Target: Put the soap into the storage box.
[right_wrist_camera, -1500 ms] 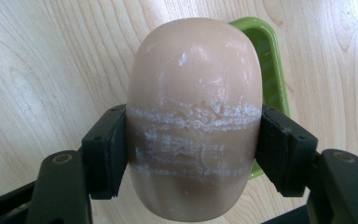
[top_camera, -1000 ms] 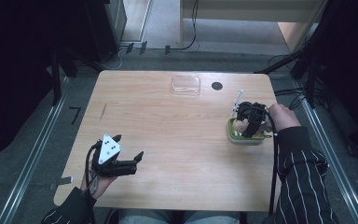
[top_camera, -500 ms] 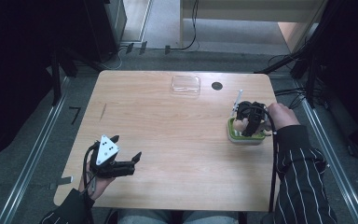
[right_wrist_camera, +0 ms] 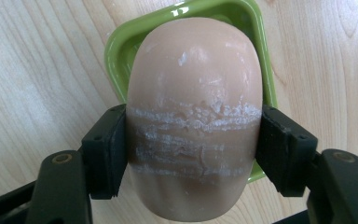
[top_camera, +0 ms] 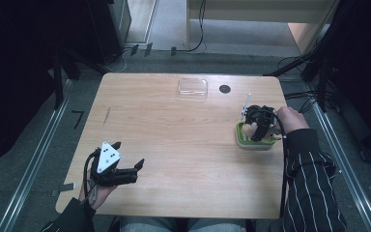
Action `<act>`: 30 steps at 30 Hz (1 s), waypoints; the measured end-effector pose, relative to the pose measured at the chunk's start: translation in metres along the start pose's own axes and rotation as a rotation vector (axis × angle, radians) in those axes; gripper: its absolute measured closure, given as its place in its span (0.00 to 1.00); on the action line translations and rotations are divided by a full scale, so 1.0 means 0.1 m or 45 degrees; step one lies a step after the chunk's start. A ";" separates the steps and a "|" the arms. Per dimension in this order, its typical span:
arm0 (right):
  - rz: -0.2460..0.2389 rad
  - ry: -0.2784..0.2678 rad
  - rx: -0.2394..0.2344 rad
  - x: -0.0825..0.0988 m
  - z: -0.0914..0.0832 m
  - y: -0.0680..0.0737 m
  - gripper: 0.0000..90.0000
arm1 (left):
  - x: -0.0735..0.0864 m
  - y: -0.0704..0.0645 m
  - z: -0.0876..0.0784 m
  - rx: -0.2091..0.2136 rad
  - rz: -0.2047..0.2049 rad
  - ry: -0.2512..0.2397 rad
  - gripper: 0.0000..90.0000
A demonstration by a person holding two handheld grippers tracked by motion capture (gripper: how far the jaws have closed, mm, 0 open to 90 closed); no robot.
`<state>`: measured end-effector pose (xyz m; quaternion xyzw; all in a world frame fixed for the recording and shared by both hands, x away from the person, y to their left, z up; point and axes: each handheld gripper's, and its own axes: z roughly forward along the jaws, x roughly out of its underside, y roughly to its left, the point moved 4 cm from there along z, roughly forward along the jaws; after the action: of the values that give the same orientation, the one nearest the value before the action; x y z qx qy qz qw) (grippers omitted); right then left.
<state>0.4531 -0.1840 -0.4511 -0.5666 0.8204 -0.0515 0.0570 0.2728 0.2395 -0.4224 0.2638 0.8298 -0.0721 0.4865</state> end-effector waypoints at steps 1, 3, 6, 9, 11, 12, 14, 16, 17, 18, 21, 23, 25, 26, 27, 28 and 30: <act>-0.009 -0.004 -0.004 -0.01 0.01 -0.01 0.37 | 0.00 0.00 -0.01 -0.003 -0.002 -0.001 0.10; -0.008 0.001 -0.002 -0.01 0.02 -0.02 0.37 | 0.01 0.01 -0.01 -0.005 -0.003 0.002 0.10; -0.002 0.015 -0.005 -0.02 0.06 -0.04 0.37 | 0.02 0.02 -0.03 -0.014 -0.008 0.003 0.10; 0.003 0.025 -0.016 -0.02 0.10 -0.05 0.37 | 0.03 0.02 -0.03 -0.016 -0.009 0.005 0.10; -0.001 0.026 -0.012 -0.02 0.11 -0.06 0.37 | 0.03 0.03 -0.04 -0.014 -0.009 0.004 0.10; 0.004 0.029 -0.011 -0.03 0.12 -0.06 0.37 | 0.04 0.03 -0.04 -0.016 -0.007 0.007 0.10; 0.003 0.039 -0.017 -0.03 0.16 -0.07 0.37 | 0.03 0.02 -0.04 -0.012 -0.010 0.005 0.10; 0.000 0.050 -0.013 -0.02 0.17 -0.07 0.37 | 0.03 0.02 -0.04 -0.012 -0.008 0.006 0.10; 0.005 0.053 -0.012 -0.02 0.18 -0.08 0.37 | 0.03 0.02 -0.04 -0.010 -0.008 0.004 0.10; 0.019 0.043 -0.016 -0.01 0.20 -0.08 0.37 | 0.03 0.02 -0.04 -0.010 -0.008 0.004 0.10; 0.017 0.035 -0.023 -0.01 0.21 -0.09 0.37 | 0.03 0.02 -0.04 -0.011 -0.008 0.006 0.10; 0.022 0.039 -0.021 -0.02 0.22 -0.08 0.37 | 0.03 0.01 -0.03 -0.009 -0.006 0.011 0.10; 0.010 0.034 -0.017 -0.04 0.23 -0.08 0.37 | 0.03 0.01 -0.03 -0.009 -0.004 0.012 0.10; 0.010 0.034 -0.017 -0.04 0.23 -0.08 0.37 | 0.03 0.01 -0.03 -0.011 -0.003 0.011 0.10; 0.017 0.040 -0.010 -0.05 0.23 -0.08 0.37 | 0.03 0.01 -0.03 -0.011 -0.003 0.008 0.10; 0.020 0.040 -0.020 -0.05 0.25 -0.09 0.37 | 0.03 0.01 -0.04 -0.011 -0.004 0.009 0.10; 0.030 0.049 -0.011 -0.04 0.26 -0.10 0.37 | 0.03 0.02 -0.04 -0.010 -0.003 0.009 0.10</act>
<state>0.4674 -0.1843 -0.4750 -0.5559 0.8283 -0.0580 0.0393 0.2695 0.2434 -0.4232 0.2611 0.8320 -0.0686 0.4846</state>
